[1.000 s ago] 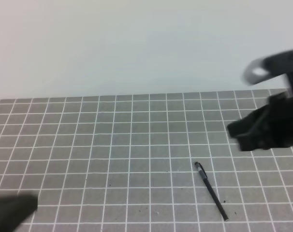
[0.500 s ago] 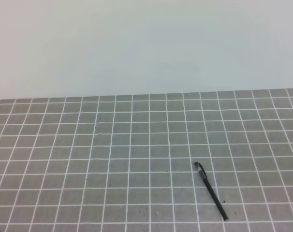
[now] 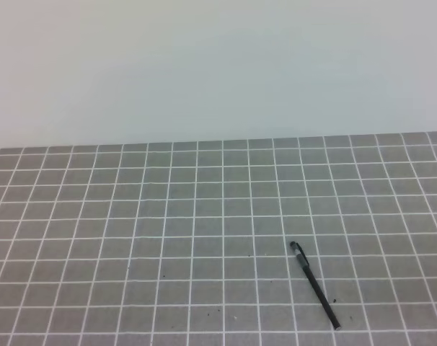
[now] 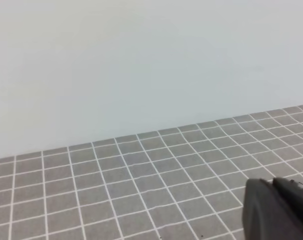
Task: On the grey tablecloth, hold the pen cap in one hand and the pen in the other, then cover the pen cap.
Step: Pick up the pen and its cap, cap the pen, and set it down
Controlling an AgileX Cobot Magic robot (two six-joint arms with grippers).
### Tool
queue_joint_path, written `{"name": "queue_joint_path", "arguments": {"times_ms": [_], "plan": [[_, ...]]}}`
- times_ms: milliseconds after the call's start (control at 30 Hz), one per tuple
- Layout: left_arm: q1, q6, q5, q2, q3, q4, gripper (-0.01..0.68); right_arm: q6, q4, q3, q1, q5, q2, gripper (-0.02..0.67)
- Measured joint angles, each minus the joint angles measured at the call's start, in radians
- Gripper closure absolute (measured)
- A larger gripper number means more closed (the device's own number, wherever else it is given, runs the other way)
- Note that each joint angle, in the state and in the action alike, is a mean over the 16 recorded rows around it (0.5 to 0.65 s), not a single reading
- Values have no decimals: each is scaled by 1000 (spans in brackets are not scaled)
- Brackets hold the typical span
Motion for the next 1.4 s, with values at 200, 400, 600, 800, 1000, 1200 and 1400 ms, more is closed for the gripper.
{"name": "queue_joint_path", "arguments": {"times_ms": [200, 400, 600, 800, 1000, 1200, 1400], "plan": [[0, -1, 5, 0, 1, 0, 675, 1, 18, 8, 0, -7, 0, 641], [0, -2, 16, 0, 1, 10, 675, 2, 22, 8, 0, -4, 0, 641], [0, 0, 31, 0, 4, 44, 675, 2, 22, 8, 0, -4, 0, 641], [0, -118, -12, 1, 43, 166, 675, 3, 23, 8, 0, -2, 0, 641], [5, -300, -87, 0, 118, 330, 675, 3, 24, 8, 0, 0, 0, 641], [27, -458, -133, -3, 201, 450, 675, 3, 29, 8, 0, 2, 0, 641], [53, -463, -113, -7, 241, 462, 675, 3, 33, 8, 0, 2, 1, 641]]}}
